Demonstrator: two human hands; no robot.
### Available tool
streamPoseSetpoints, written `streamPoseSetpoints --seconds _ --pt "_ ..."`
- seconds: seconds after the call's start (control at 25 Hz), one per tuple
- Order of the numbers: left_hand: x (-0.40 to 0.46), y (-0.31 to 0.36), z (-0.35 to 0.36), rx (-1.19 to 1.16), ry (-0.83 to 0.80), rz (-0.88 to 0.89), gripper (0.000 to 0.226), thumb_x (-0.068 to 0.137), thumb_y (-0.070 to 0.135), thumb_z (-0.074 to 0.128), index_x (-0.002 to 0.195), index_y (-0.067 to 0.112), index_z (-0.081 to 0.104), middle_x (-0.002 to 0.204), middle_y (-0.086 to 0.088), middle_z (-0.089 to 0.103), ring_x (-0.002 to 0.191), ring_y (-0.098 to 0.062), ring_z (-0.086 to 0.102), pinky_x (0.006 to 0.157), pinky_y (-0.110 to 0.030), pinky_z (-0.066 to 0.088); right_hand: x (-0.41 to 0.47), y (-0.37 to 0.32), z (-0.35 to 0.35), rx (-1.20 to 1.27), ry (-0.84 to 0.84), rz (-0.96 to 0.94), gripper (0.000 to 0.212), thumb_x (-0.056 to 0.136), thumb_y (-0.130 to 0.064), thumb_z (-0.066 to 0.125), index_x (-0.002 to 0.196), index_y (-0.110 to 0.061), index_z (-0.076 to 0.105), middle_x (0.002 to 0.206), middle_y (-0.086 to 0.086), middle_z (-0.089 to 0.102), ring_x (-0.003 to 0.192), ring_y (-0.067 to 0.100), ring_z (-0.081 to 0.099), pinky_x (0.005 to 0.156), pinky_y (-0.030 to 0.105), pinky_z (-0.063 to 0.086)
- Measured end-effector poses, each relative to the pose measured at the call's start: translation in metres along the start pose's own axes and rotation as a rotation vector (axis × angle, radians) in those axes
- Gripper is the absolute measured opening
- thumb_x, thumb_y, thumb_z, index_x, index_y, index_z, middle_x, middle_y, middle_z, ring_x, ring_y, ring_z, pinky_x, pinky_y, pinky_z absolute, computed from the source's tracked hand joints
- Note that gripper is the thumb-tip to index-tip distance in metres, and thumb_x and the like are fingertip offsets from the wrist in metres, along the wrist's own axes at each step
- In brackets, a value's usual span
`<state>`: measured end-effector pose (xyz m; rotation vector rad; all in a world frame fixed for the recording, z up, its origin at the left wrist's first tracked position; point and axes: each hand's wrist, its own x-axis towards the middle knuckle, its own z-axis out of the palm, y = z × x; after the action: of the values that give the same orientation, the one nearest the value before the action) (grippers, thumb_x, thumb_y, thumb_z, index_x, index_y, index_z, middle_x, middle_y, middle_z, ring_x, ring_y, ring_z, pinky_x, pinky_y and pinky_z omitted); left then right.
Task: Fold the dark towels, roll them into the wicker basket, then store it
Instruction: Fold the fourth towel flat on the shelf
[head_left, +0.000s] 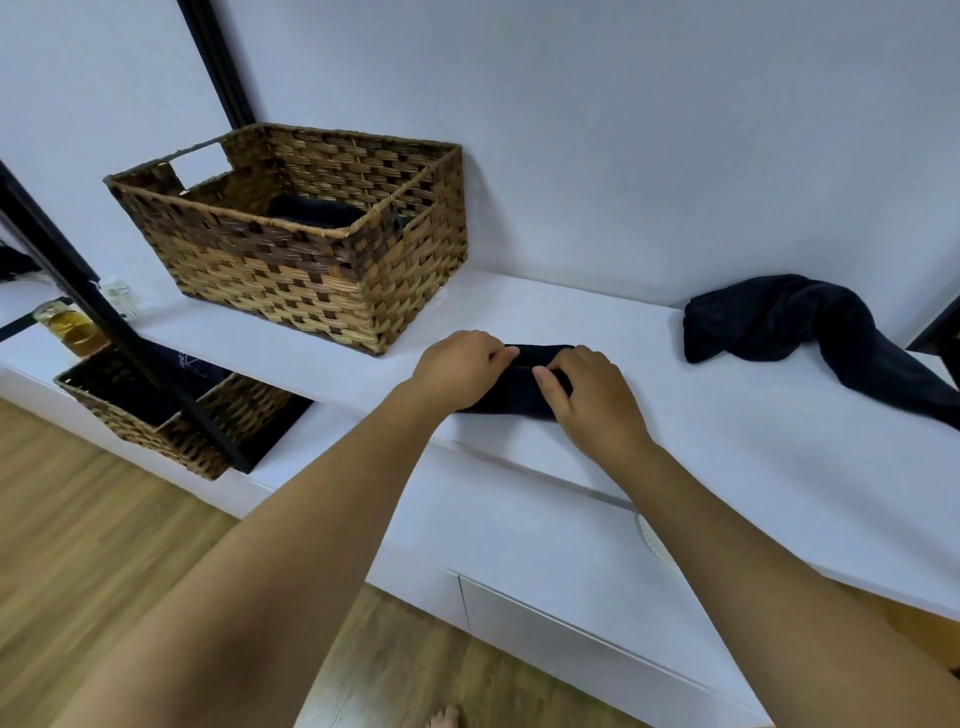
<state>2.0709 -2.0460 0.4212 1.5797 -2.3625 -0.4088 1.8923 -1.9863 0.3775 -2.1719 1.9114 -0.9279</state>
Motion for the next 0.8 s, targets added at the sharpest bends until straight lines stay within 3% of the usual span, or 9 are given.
streamPoseSetpoints --seconds 0.12,0.2,0.32,0.48,0.64,0.72,0.8 --pt "-0.022 -0.015 0.026 0.172 0.424 0.2 0.035 0.104 0.035 0.044 0.088 0.012 0.066 0.087 -0.003 0.059 0.081 -0.026 0.054 0.065 -0.04 0.041 0.01 -0.004 -0.003 0.193 -0.058 0.156 0.037 0.101 -0.05 0.047 0.082 -0.02 0.058 0.078 -0.006 0.06 0.074 0.017 0.057 0.063 0.033 0.043" --pt "-0.039 -0.024 0.041 0.291 0.516 0.312 0.038 0.102 0.043 0.045 0.099 0.013 0.069 0.092 -0.002 0.063 0.084 -0.026 0.055 0.068 -0.039 0.041 0.016 -0.003 -0.005 0.301 -0.073 0.225 0.039 0.101 -0.049 0.049 0.077 -0.018 0.057 0.071 -0.004 0.06 0.067 0.016 0.056 0.061 0.034 0.044" --pt "-0.028 -0.015 0.025 0.265 0.402 0.28 0.046 0.104 0.045 0.04 0.086 0.014 0.067 0.081 -0.002 0.063 0.077 -0.026 0.056 0.063 -0.034 0.036 0.014 0.0 -0.001 0.29 -0.012 0.189 0.038 0.104 -0.04 0.044 0.081 -0.012 0.053 0.073 0.001 0.056 0.068 0.019 0.05 0.06 0.035 0.04" --pt "-0.009 -0.001 0.005 0.23 0.081 0.077 0.046 0.109 0.042 0.028 0.076 0.021 0.052 0.076 0.002 0.054 0.076 -0.025 0.055 0.064 -0.035 0.034 0.003 -0.002 0.009 -0.029 0.178 -0.093 0.036 0.099 -0.038 0.041 0.093 -0.008 0.06 0.093 0.008 0.056 0.083 0.028 0.047 0.073 0.04 0.043" --pt "0.007 -0.005 -0.004 0.113 -0.151 0.032 0.045 0.108 0.042 0.029 0.073 0.023 0.05 0.076 0.001 0.055 0.08 -0.026 0.056 0.065 -0.035 0.035 0.001 -0.004 0.011 -0.166 0.195 -0.094 0.045 0.098 -0.047 0.039 0.087 -0.011 0.063 0.081 0.004 0.057 0.075 0.027 0.052 0.058 0.037 0.044" --pt "0.009 -0.003 0.0 0.085 -0.074 0.029 0.038 0.108 0.04 0.033 0.083 0.02 0.054 0.079 0.002 0.057 0.079 -0.026 0.056 0.064 -0.035 0.036 0.003 -0.006 0.007 -0.138 0.146 0.008 0.047 0.098 -0.052 0.038 0.087 -0.014 0.063 0.08 0.0 0.057 0.075 0.024 0.053 0.054 0.035 0.044" --pt "-0.004 -0.006 0.012 0.069 0.193 0.155 0.029 0.107 0.035 0.038 0.099 0.016 0.059 0.084 0.002 0.06 0.078 -0.025 0.057 0.064 -0.036 0.037 0.009 -0.009 0.002 -0.094 0.058 0.102 0.043 0.098 -0.054 0.043 0.088 -0.016 0.061 0.08 -0.002 0.058 0.073 0.021 0.054 0.057 0.033 0.044"
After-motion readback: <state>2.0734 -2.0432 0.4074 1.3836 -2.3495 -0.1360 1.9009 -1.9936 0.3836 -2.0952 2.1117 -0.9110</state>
